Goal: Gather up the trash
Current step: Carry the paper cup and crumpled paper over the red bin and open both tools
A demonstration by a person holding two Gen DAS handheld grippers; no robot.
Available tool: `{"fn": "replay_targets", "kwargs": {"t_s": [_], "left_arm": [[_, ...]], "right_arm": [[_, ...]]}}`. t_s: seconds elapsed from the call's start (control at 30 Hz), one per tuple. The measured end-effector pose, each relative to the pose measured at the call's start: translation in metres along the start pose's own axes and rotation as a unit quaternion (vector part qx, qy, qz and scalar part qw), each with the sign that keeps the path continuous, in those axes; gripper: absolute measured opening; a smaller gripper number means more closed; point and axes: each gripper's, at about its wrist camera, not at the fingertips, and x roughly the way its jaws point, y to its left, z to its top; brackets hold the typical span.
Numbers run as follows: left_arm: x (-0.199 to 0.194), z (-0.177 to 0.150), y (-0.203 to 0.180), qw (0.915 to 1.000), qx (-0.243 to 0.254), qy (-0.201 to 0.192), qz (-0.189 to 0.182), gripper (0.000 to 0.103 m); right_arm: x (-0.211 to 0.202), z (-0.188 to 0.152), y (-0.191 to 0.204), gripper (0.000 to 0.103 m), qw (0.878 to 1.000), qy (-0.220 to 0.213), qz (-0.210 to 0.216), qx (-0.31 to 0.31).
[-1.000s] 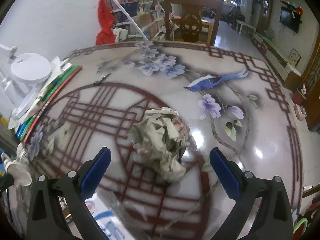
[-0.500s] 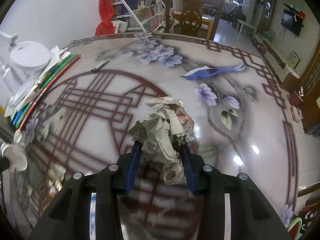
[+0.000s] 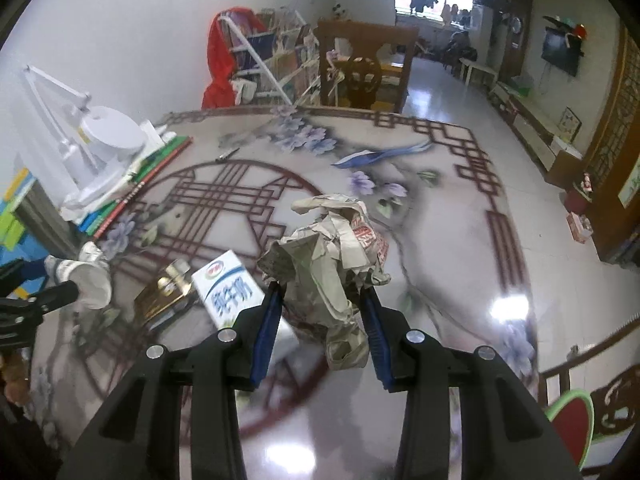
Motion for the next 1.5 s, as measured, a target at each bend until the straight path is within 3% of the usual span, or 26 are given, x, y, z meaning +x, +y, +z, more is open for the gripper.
{"fn": "replay_targets", "kwargs": {"t_s": [0.47,0.9,1.2,1.5], "left_arm": [[-0.043,-0.04,-0.064,0.9988,0.026,0.006,-0.04,0.081],[-0.037,-0.044,-0.163,0.9923,0.089,0.02,-0.083,0.081],[-0.014,-0.038,-0.255,0.9815,0.146,0.033,-0.119,0.081],[0.016,-0.026,-0.361,0.9609,0.192,0.051,-0.193,0.081]], "right_arm": [[-0.106,-0.082,-0.042,0.039,0.999,-0.021,-0.007,0.036],[-0.149,-0.121,-0.098,0.039,0.995,-0.044,-0.028,0.088],[-0.172,-0.151,-0.176,0.039,0.986,-0.052,-0.061,0.144],[-0.191,-0.185,-0.266,0.039,0.971,-0.051,-0.107,0.209]]}}
